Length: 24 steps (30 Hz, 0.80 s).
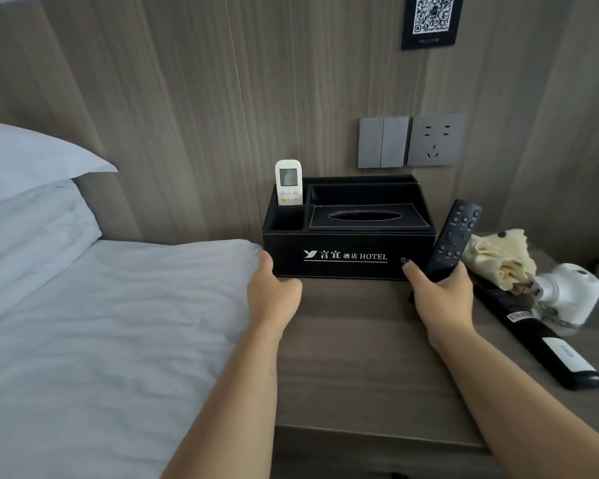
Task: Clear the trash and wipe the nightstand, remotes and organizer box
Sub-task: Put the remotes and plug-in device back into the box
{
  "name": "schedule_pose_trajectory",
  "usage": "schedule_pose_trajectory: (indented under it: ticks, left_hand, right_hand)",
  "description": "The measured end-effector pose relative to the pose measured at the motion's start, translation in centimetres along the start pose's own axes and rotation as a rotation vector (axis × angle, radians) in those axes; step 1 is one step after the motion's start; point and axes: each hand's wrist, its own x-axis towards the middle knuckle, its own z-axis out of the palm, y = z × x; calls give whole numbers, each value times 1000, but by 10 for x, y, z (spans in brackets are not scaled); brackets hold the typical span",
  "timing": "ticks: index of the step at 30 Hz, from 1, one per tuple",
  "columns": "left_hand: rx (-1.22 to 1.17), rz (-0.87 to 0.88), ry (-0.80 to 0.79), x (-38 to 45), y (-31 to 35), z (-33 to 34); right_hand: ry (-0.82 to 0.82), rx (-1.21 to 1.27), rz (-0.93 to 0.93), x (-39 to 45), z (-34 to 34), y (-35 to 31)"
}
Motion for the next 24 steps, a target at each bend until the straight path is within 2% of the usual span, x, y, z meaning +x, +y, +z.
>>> schedule_pose_trajectory:
  ticks: [4,8,11,12,14,17,20,24]
  left_hand:
    - [119,-10,-33,-1,2,2]
    - [166,-14,-56,-3,1,5]
    - [74,53,41,-12,7,10]
    - [5,113,101,-19,8,12]
    - [-144,271,147,-41,10,13]
    - [-276,461,-43,-71,9,12]
    - [-350,452,-242,-75,17,12]
    - [-398,440,-216,-75,30,10]
  right_hand:
    - [-15,58,-7,2,-3,2]
    - [-14,16,-31,1,-1,-5]
    - [133,-56,-173,-9,-5,-15]
    - [133,-65,-211,-17,-8,-19]
    - [-1,-98,-266,-34,-12,-22]
    - [-234,-196,-362,-57,-10,-20]
    - [-360,-233,-450,-70,-4,-19]
    - [-452,-318,-521,-75,3,-23]
